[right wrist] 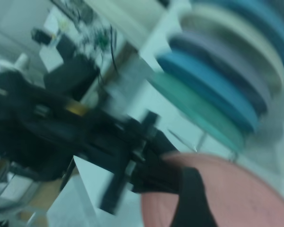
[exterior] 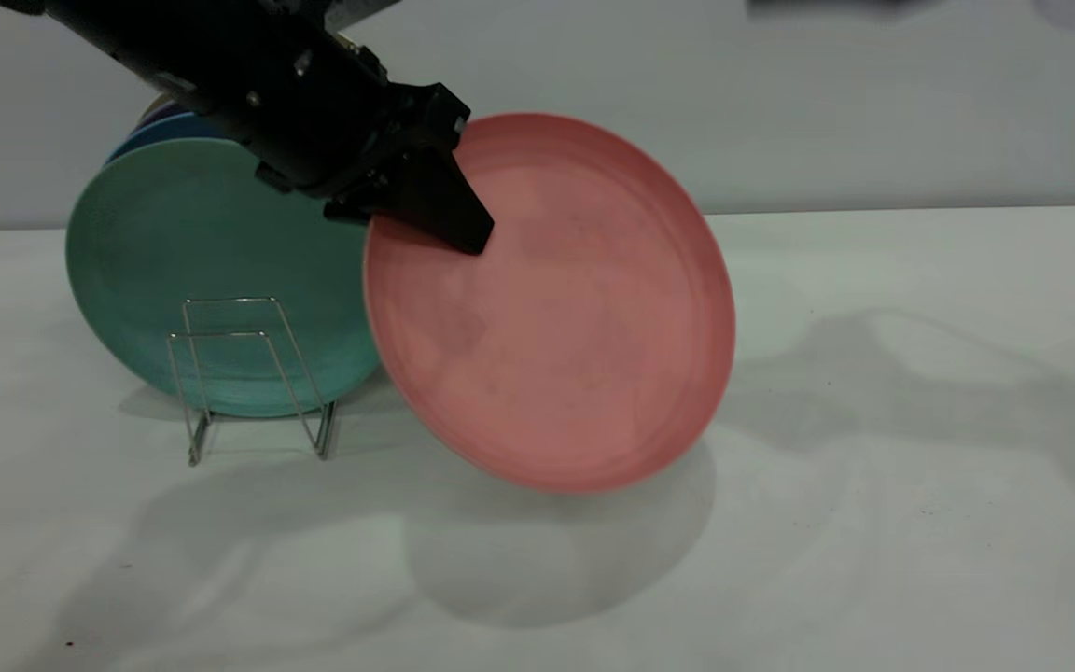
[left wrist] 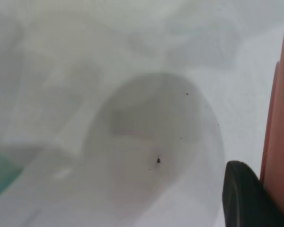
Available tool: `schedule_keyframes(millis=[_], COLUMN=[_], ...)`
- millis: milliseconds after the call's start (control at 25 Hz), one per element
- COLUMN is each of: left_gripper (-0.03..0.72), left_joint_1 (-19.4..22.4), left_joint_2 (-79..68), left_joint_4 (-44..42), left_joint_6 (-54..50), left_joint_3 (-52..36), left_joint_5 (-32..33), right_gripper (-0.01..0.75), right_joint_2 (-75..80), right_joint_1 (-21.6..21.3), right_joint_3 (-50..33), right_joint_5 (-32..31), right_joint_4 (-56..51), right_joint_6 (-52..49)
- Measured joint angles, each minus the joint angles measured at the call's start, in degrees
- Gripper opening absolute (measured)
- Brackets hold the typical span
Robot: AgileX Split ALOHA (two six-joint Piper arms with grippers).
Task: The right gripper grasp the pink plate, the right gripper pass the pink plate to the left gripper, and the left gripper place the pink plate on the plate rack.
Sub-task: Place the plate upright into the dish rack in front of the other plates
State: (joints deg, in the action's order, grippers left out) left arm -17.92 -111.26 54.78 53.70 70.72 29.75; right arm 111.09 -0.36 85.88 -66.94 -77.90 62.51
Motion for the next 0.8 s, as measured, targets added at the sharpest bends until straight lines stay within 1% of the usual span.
schedule_keyframes(millis=[80, 160, 360, 480, 640, 800], left_gripper=[0.110, 0.110, 0.110, 0.110, 0.110, 0.110], left_joint_1=[0.52, 1.62, 5.64, 7.02, 7.53, 7.53], left_joint_2=[3.13, 8.01, 20.55, 26.34, 29.74, 29.64], left_joint_4=[-2.77, -7.29, -24.31, -33.04, -42.29, -47.66], left_joint_6=[3.47, 6.75, 13.87, 18.91, 24.43, 26.12], left_joint_3=[0.00, 0.00, 0.00, 0.00, 0.00, 0.00], left_joint_5=[1.35, 3.56, 6.56, 8.27, 10.01, 11.62], right_gripper=[0.552, 0.538, 0.477, 0.443, 0.431, 0.430], right_joint_2=[-6.62, -13.38, -33.56, -46.43, -64.31, -80.86], right_joint_1=[-1.22, -1.83, -1.11, -0.77, -0.77, -0.77], right_joint_3=[0.00, 0.00, -0.63, -3.81, -14.26, -27.35], right_joint_5=[-0.21, -0.57, -2.79, -3.62, -4.10, -3.59], right_joint_4=[2.75, 8.18, 30.08, 40.23, 51.14, 58.80], right_joint_6=[-3.01, -7.41, -23.84, -29.10, -35.99, -42.30])
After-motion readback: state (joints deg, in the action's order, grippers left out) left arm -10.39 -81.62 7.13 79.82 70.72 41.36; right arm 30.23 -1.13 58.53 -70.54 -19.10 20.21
